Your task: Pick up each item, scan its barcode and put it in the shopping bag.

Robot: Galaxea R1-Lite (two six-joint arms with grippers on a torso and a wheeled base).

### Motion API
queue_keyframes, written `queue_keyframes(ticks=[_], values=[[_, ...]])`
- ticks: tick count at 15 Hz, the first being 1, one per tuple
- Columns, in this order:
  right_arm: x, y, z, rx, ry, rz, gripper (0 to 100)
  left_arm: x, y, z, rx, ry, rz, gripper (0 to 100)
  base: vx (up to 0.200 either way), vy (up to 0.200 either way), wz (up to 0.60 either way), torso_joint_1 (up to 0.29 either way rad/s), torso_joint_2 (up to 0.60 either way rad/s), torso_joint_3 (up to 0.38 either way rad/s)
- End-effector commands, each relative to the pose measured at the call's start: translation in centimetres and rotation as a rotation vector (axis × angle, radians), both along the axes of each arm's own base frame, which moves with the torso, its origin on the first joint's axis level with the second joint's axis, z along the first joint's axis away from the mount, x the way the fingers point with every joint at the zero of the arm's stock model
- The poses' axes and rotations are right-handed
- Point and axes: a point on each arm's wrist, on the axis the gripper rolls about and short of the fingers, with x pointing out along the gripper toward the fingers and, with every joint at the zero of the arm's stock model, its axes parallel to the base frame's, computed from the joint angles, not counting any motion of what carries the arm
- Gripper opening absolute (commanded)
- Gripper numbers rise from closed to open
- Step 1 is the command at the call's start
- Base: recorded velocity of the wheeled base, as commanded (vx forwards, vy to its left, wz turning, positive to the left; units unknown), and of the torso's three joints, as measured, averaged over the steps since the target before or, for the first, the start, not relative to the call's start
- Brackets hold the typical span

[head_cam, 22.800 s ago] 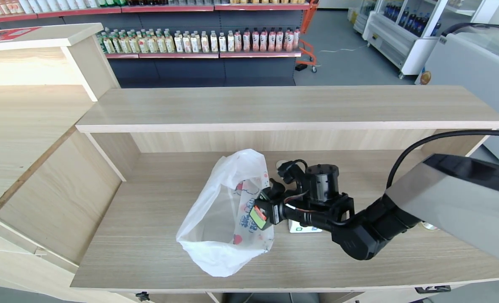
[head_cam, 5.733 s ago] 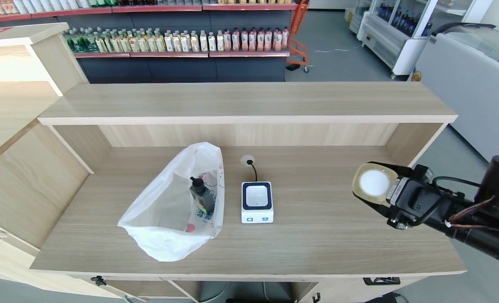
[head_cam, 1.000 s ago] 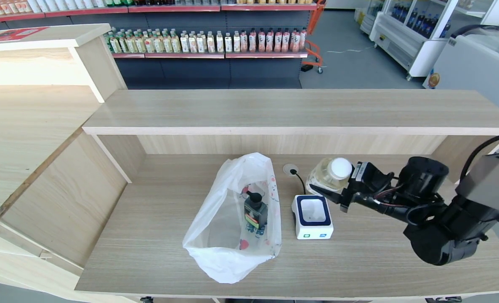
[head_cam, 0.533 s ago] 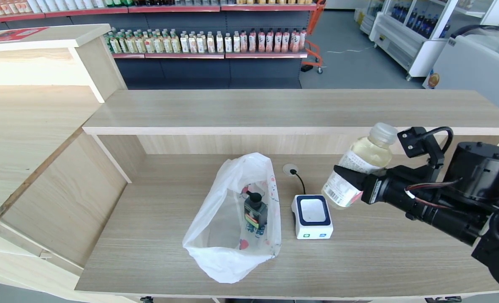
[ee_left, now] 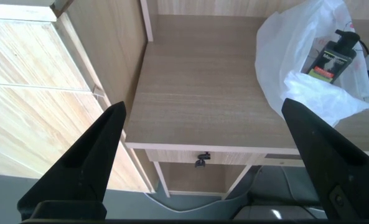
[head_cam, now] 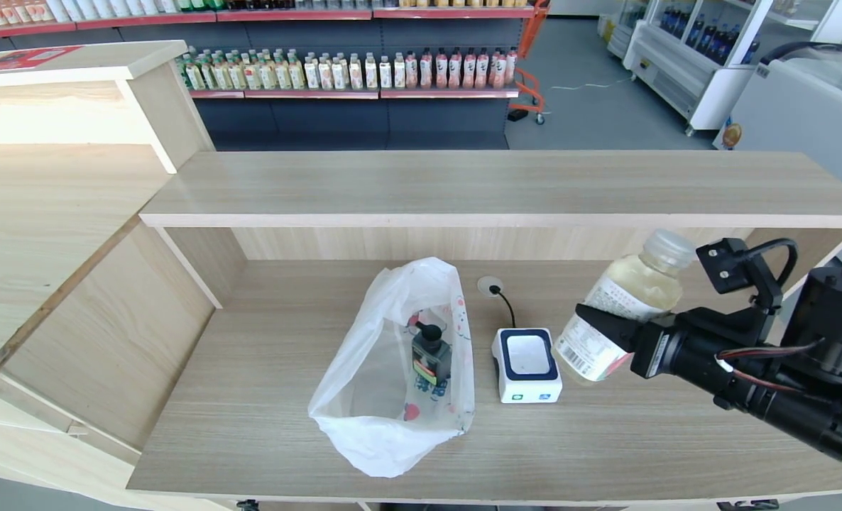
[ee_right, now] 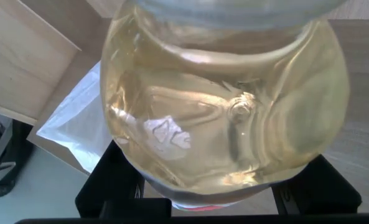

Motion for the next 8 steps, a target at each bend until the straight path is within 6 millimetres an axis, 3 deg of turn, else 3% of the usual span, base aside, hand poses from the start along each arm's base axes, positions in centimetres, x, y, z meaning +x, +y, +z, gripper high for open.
queue_keyframes(ticks=[1, 8], values=[[-0.5, -0.2, 0.3, 0.003, -0.010, 0.000, 0, 0.0, 0.0, 0.0, -0.003, 0.000, 0.001, 100, 0.000, 0.000, 0.00, 0.000, 0.00, 0.000], [-1.8, -0.7, 0.1, -0.004, 0.009, 0.000, 0, 0.0, 0.0, 0.0, 0.002, 0.000, 0.001, 100, 0.000, 0.000, 0.00, 0.000, 0.00, 0.000]])
